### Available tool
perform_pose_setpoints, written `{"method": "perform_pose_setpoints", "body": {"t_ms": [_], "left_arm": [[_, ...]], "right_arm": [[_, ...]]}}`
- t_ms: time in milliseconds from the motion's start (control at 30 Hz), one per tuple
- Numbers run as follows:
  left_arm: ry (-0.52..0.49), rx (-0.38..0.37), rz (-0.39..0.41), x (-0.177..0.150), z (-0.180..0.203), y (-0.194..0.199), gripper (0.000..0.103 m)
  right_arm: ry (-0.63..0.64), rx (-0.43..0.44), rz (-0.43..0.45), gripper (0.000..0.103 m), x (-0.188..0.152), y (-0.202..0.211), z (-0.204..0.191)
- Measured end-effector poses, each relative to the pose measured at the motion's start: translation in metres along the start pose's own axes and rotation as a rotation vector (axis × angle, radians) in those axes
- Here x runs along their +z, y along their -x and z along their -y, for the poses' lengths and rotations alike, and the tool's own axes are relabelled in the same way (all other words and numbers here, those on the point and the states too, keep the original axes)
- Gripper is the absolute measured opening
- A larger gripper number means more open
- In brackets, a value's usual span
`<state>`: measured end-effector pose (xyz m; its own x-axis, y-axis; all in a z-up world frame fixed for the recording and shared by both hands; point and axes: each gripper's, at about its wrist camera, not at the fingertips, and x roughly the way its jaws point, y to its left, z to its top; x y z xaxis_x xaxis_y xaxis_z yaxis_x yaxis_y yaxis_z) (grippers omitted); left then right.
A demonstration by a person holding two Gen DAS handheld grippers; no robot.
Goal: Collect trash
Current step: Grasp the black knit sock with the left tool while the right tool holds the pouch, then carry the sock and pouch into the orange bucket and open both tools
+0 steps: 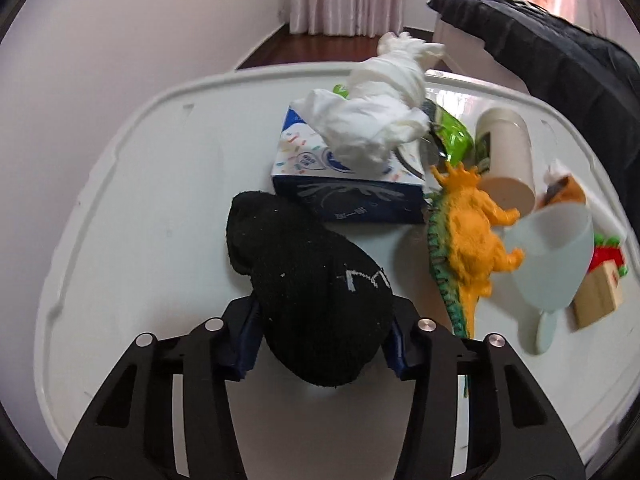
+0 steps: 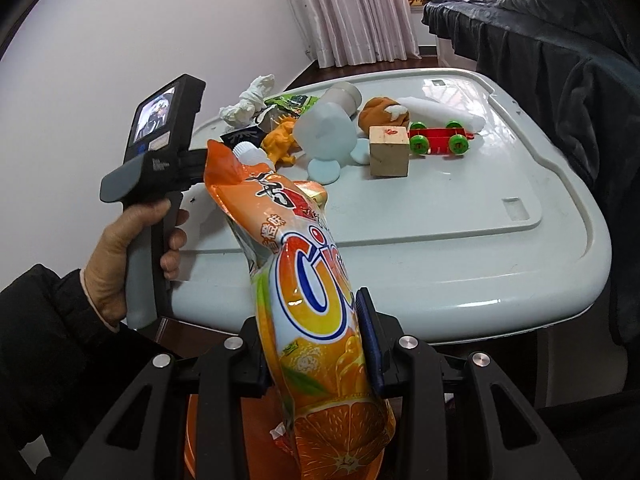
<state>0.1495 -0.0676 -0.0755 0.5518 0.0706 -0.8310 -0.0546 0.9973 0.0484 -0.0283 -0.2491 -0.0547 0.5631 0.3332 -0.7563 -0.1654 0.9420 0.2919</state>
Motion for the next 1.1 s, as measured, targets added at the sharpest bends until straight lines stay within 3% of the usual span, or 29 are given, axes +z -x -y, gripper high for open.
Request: {"method": "perform_pose_setpoints", "body": {"t_ms": [167, 333, 500, 633, 800, 933, 1100], "left_arm": [[-0.020, 0.000, 0.012, -0.007, -0.003, 0.017, 0.043], [-0.023, -0.023, 0.047, -0.025, -0.015, 0.070, 0.043], [-0.050, -0.047, 0.058, -0.071, -0.025, 0.132, 0.044], [-0.059, -0.076, 0.026, -0.111, -0.027, 0.160, 0.044], [-0.100, -0.071, 0.014, -0.152, -0.022, 0.178, 0.044], [-0.112, -0.067, -0.040, -0.180, -0.022, 0.171, 0.044], [-0.123, -0.058, -0.077, -0.191, -0.018, 0.162, 0.044]], "right_arm": [[0.010, -0.003, 0.005, 0.035, 0.000, 0.002, -0.003], [0.035, -0.009, 0.002, 0.035, 0.000, 0.005, -0.012], [0.076, -0.019, 0.011, 0.035, -0.004, 0.018, -0.031], [0.093, -0.026, 0.006, 0.035, -0.013, 0.029, -0.045], [0.117, -0.050, -0.010, 0.035, -0.030, 0.044, -0.060], [0.136, -0.085, -0.048, 0.035, -0.046, 0.048, -0.067], [0.146, -0.116, -0.064, 0.035, -0.055, 0.049, -0.070]]}}
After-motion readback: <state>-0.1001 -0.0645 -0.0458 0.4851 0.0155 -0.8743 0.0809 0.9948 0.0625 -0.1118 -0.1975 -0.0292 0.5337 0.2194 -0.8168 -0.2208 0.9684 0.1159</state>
